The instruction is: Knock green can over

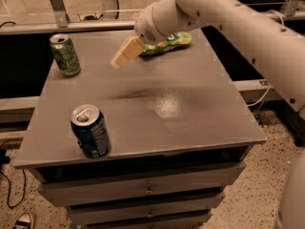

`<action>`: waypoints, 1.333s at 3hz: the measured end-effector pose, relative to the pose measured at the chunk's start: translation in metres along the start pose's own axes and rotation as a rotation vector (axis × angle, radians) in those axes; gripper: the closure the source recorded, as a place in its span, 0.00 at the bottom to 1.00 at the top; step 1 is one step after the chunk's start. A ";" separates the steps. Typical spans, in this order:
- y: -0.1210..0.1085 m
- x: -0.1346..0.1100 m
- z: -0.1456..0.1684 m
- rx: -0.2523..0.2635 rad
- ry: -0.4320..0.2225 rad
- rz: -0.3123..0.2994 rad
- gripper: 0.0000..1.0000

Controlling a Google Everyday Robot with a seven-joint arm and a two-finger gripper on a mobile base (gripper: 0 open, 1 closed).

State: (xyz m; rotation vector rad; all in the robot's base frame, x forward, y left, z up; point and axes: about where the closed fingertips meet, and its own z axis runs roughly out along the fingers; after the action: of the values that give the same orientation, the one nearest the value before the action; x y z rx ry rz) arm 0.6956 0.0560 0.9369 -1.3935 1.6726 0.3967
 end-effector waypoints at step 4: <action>0.029 -0.066 0.150 -0.161 -0.262 0.085 0.00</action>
Offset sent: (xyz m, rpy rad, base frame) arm 0.0604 0.1339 -0.0285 0.2558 0.0186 0.1036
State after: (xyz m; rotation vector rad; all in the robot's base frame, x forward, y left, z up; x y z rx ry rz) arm 0.7308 0.2137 0.8986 -1.3243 1.5128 0.7442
